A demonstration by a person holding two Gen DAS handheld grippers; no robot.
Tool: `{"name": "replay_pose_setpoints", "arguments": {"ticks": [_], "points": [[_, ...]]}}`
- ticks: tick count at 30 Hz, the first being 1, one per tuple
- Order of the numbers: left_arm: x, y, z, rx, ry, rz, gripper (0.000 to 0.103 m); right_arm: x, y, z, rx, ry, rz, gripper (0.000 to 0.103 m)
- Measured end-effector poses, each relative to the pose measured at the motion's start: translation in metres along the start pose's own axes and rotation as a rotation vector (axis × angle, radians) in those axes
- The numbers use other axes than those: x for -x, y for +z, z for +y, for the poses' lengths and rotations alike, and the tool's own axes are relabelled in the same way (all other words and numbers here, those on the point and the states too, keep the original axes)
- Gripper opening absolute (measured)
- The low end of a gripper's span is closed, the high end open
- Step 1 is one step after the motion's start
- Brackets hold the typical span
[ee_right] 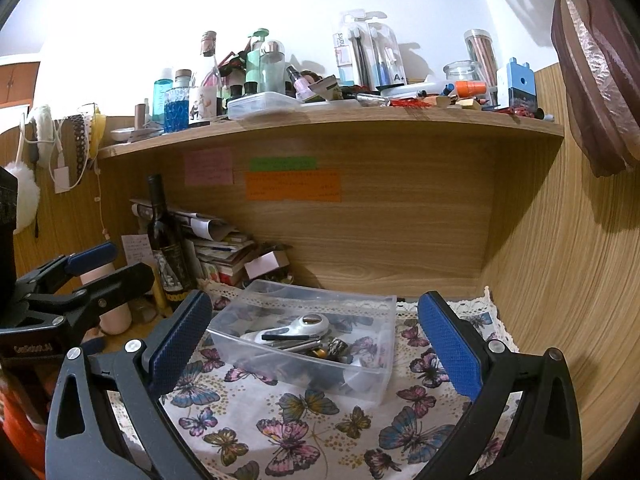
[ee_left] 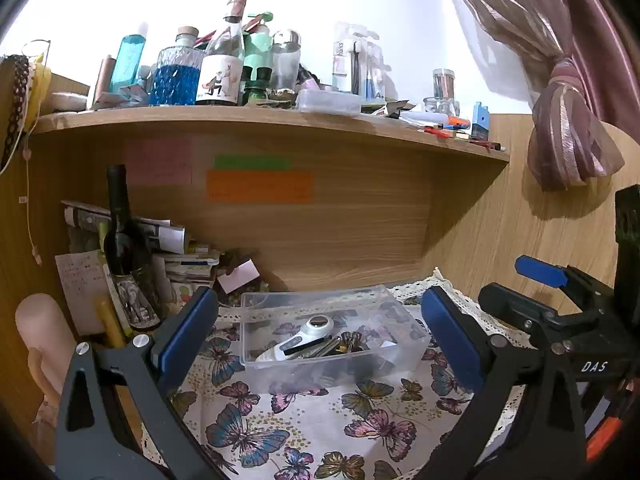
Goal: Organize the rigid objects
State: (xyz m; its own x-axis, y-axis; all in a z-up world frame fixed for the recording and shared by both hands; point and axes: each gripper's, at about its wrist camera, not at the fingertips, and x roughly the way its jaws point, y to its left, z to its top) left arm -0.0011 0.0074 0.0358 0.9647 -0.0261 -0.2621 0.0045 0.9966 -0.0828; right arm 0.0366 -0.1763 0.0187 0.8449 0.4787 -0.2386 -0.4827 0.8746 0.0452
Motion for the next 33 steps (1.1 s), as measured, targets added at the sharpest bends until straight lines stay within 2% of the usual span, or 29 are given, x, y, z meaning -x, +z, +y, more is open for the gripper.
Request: {"name": "replay_pose_setpoints", "arguments": {"ticks": [33], "points": [[0.0004,-0.0005,0.0011,0.013,-0.01,-0.008,0.103,-0.0041,-0.001,0.0033,-0.003,0.003,0.01,0.103]]}}
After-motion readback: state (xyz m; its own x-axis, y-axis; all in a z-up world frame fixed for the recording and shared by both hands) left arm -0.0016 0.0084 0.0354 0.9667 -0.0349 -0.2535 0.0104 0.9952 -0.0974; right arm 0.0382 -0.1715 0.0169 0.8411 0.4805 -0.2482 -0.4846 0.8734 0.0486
